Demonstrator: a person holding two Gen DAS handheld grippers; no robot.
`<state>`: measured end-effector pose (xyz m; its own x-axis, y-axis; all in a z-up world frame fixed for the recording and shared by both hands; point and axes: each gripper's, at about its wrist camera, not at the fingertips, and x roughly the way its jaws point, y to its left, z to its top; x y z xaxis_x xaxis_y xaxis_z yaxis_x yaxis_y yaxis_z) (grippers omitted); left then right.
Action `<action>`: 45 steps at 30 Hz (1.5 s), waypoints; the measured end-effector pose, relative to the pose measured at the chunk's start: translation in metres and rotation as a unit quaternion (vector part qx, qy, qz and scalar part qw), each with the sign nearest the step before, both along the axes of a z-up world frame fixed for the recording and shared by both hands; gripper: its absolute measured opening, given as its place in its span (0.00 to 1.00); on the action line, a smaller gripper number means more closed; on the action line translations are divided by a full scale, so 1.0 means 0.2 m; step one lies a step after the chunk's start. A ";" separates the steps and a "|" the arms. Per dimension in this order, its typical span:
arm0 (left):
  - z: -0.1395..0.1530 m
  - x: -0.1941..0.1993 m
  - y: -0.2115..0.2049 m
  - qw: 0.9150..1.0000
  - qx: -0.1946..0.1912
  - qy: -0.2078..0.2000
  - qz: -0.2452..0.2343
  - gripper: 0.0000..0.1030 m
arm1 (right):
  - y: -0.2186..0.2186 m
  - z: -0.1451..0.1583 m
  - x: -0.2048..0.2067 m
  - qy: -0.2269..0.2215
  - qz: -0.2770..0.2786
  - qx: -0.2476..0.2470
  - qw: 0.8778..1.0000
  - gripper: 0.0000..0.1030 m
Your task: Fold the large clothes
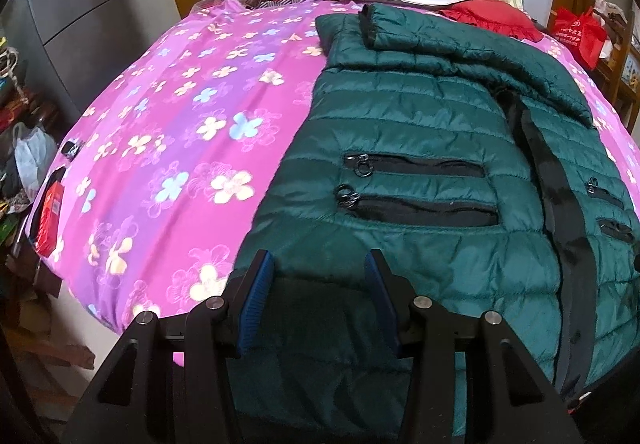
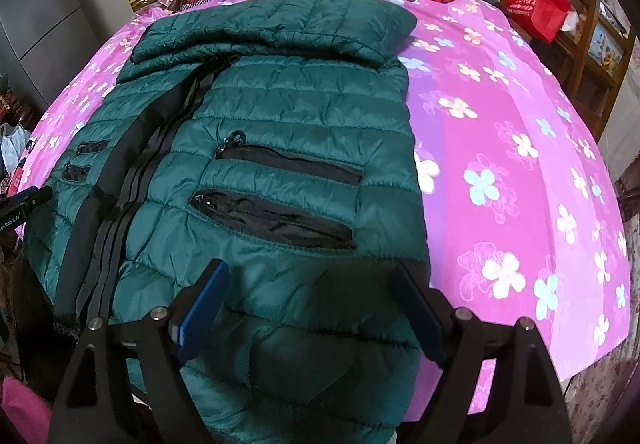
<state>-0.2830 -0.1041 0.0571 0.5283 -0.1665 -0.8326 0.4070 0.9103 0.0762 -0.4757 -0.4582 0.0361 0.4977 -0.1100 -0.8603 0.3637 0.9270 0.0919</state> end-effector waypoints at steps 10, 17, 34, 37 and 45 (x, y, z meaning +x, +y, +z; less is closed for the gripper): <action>-0.01 0.01 0.08 1.000 -0.002 0.011 0.009 0.29 | 0.00 -0.01 -0.04 0.009 0.002 -0.004 1.000 0.85; -0.03 0.03 0.14 0.999 -0.022 0.034 0.015 0.29 | -0.04 -0.03 -0.08 0.017 -0.006 0.000 1.000 0.85; -0.13 0.10 0.34 0.984 -0.114 0.133 0.036 0.41 | -0.18 -0.13 -0.21 0.026 -0.014 0.090 0.996 0.85; -0.15 0.11 0.36 0.983 -0.117 0.138 0.043 0.49 | -0.18 -0.15 -0.22 0.027 -0.008 0.113 0.993 0.86; -0.16 0.07 0.34 0.984 -0.114 0.133 0.026 0.58 | -0.08 -0.15 -0.22 0.021 0.047 0.131 0.990 0.88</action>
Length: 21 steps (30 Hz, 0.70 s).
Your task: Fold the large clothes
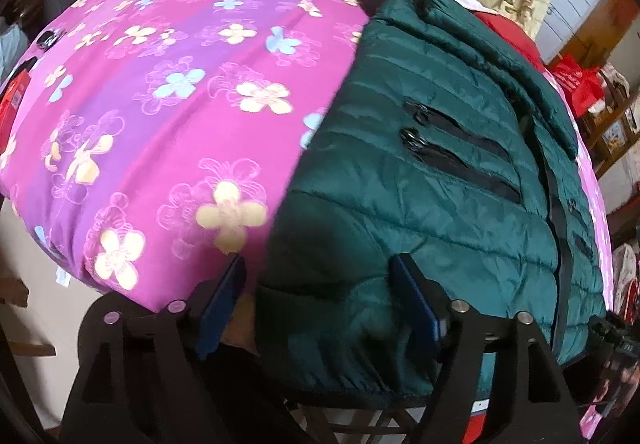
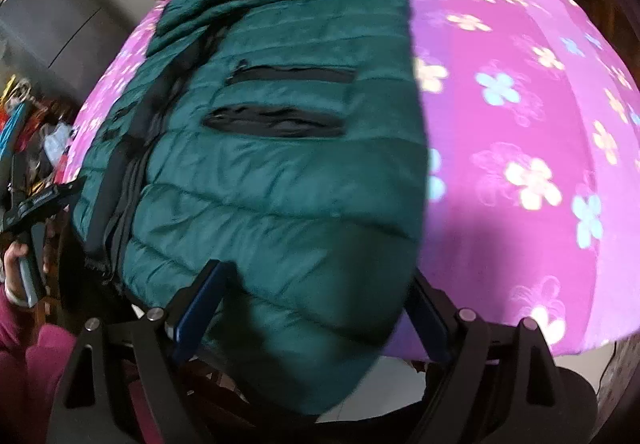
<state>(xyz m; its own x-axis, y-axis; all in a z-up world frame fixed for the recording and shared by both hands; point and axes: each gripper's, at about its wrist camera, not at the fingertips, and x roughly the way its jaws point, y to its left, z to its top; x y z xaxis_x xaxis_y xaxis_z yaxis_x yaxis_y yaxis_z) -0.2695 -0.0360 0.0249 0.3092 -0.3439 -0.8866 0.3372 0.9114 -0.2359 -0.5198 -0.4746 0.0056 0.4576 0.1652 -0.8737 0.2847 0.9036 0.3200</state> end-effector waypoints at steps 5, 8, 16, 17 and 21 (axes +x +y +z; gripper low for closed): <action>-0.01 -0.03 -0.05 0.999 0.021 -0.004 -0.025 0.58 | 0.04 0.00 0.03 -0.007 0.014 0.003 1.000 0.90; -0.01 -0.02 -0.06 1.000 0.021 0.000 -0.021 0.58 | 0.04 0.00 0.04 -0.015 0.014 0.005 1.000 0.91; -0.01 -0.02 -0.06 1.000 0.022 -0.008 -0.020 0.58 | 0.07 0.00 0.05 -0.036 0.032 -0.014 0.999 0.73; -0.01 -0.02 -0.06 1.000 0.022 -0.008 -0.019 0.58 | 0.07 0.00 0.05 -0.038 0.032 -0.010 0.999 0.68; 0.00 -0.03 -0.07 0.999 0.024 -0.008 -0.020 0.54 | 0.04 0.02 0.04 -0.049 0.028 -0.007 0.998 0.45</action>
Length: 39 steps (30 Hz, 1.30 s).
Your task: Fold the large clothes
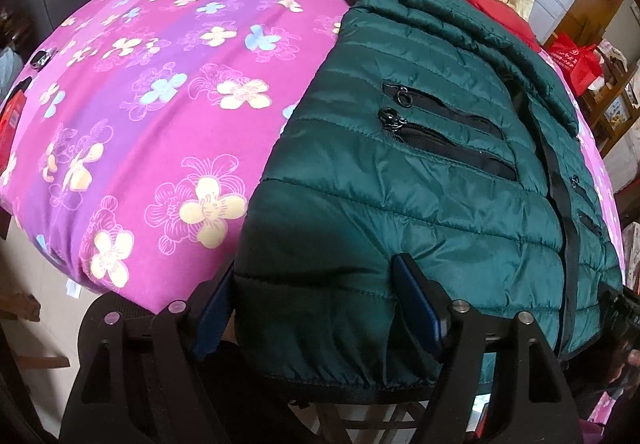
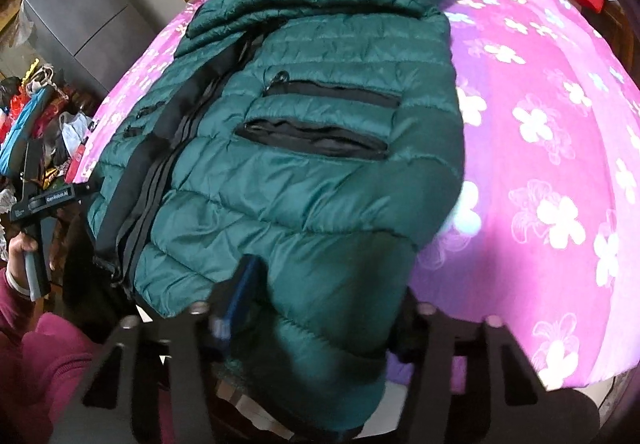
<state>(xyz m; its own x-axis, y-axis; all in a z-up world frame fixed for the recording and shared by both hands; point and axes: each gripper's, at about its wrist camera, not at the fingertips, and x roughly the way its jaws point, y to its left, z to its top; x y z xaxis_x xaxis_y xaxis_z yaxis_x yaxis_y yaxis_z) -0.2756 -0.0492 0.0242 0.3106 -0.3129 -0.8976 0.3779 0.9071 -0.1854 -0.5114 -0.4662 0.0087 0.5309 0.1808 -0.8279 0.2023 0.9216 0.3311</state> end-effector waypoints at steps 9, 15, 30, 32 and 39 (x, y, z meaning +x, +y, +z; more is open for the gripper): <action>0.09 -0.05 -0.07 0.997 0.054 -0.039 -0.025 0.02 | 0.01 0.07 0.00 -0.029 0.003 -0.019 0.999 0.28; 0.26 -0.02 -0.05 0.998 0.020 -0.058 -0.024 0.00 | -0.06 0.22 0.00 -0.075 -0.006 0.008 0.997 0.24; 0.64 0.26 -0.28 0.987 -0.008 -0.160 -0.001 0.00 | -0.30 0.56 0.29 -0.150 -0.039 -0.008 0.988 0.23; 0.67 0.31 -0.32 0.985 -0.010 -0.171 0.004 0.00 | -0.34 0.58 0.33 -0.151 -0.047 -0.008 0.987 0.23; 0.74 0.51 -0.49 0.980 -0.018 -0.198 0.026 0.00 | -0.49 0.61 0.55 -0.149 -0.079 -0.014 0.986 0.23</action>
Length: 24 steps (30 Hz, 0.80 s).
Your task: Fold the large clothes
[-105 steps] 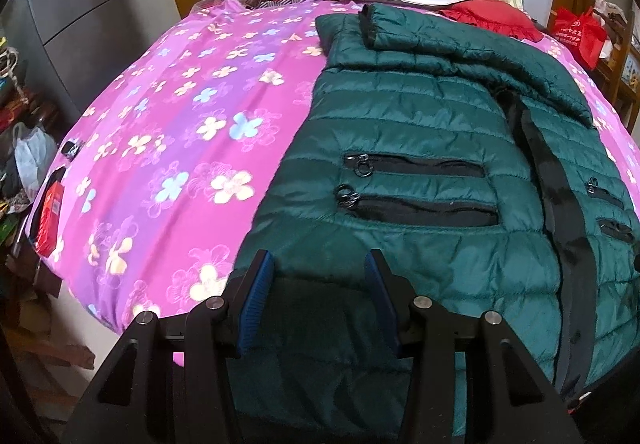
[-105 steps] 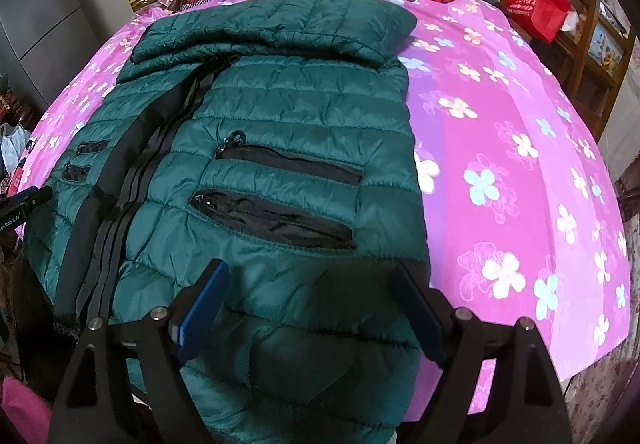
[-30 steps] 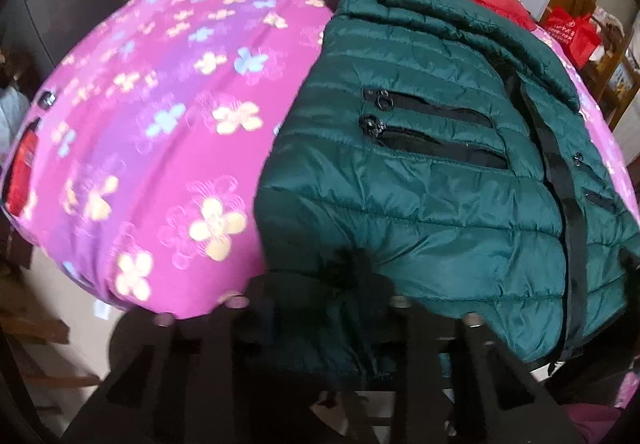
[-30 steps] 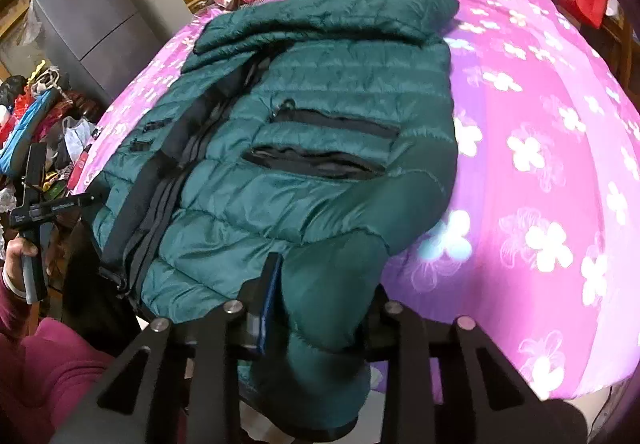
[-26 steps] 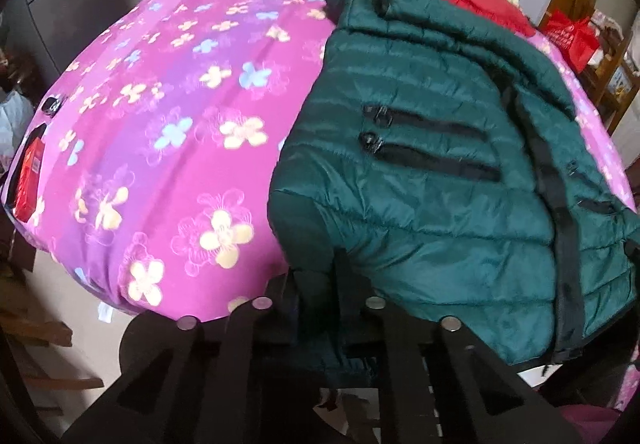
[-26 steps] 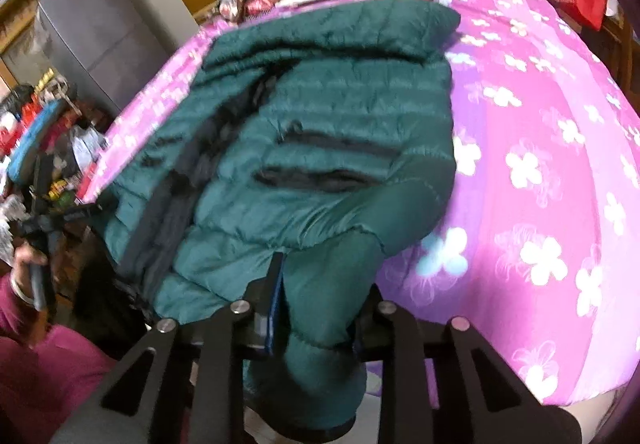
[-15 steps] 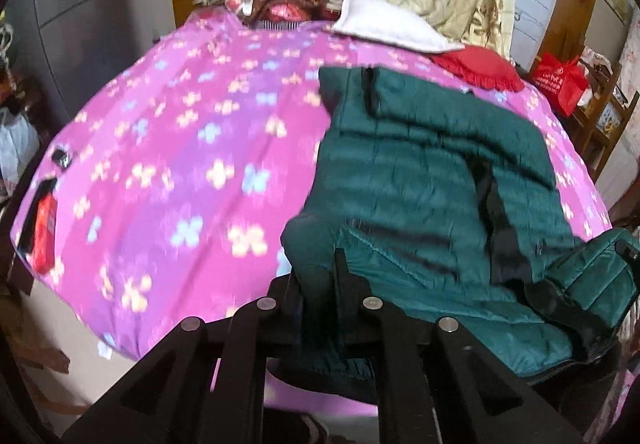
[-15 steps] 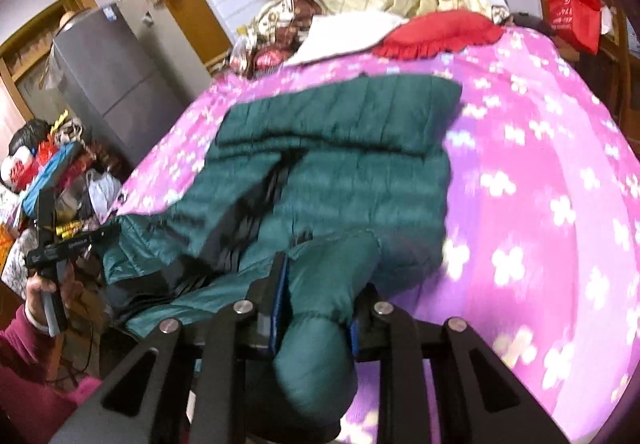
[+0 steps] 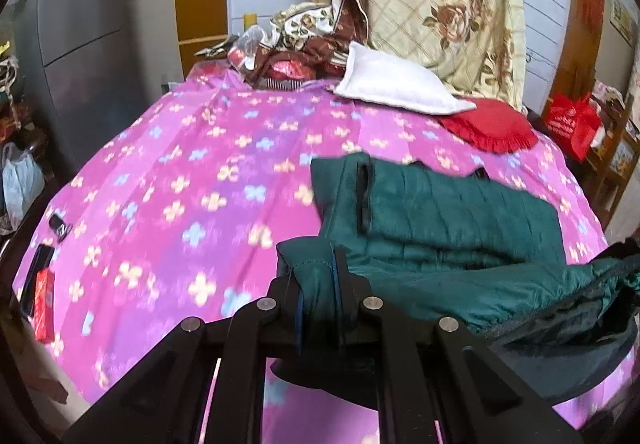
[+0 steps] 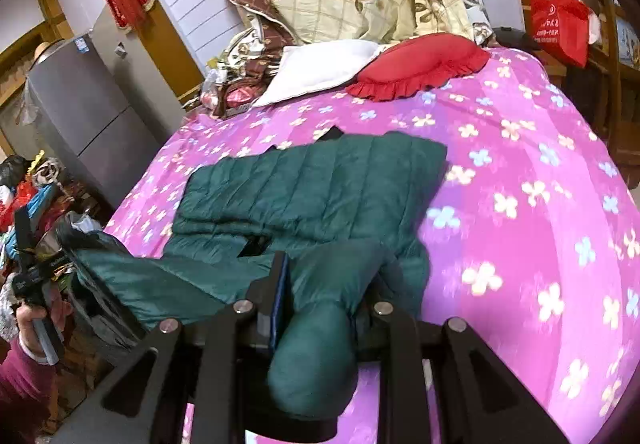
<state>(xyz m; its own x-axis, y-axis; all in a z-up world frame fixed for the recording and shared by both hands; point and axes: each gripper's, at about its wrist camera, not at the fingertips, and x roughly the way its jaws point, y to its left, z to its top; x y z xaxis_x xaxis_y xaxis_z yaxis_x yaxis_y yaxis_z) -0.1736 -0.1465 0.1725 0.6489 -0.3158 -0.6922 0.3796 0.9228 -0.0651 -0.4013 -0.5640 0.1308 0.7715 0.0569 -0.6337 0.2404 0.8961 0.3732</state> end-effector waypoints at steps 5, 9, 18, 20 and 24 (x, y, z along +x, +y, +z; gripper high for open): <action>0.01 0.16 -0.14 1.000 0.008 -0.013 0.017 0.00 | -0.11 0.02 0.16 0.008 -0.019 -0.005 1.000 0.23; 0.03 0.28 -0.24 0.999 0.015 -0.029 0.031 0.00 | -0.20 0.01 0.27 0.012 -0.041 0.001 0.999 0.23; -0.03 0.58 -0.48 0.997 0.030 -0.038 0.060 0.00 | -0.41 -0.01 0.58 0.026 -0.070 -0.010 0.997 0.23; -0.07 0.64 -0.53 0.997 0.033 -0.033 0.067 0.00 | -0.45 -0.03 0.66 0.034 -0.074 -0.010 0.997 0.23; -0.18 0.75 -0.60 0.995 0.041 -0.021 0.084 0.00 | -0.51 -0.12 0.79 0.050 -0.085 -0.008 0.995 0.23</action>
<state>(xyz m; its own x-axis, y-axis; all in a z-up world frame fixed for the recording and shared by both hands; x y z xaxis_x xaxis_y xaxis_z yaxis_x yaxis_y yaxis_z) -0.0239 -0.2665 0.1361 0.7166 -0.1441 -0.6824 0.2207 0.9750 0.0260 -0.2430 -0.6668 0.1060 0.7027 -0.0799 -0.7070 0.4234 0.8455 0.3252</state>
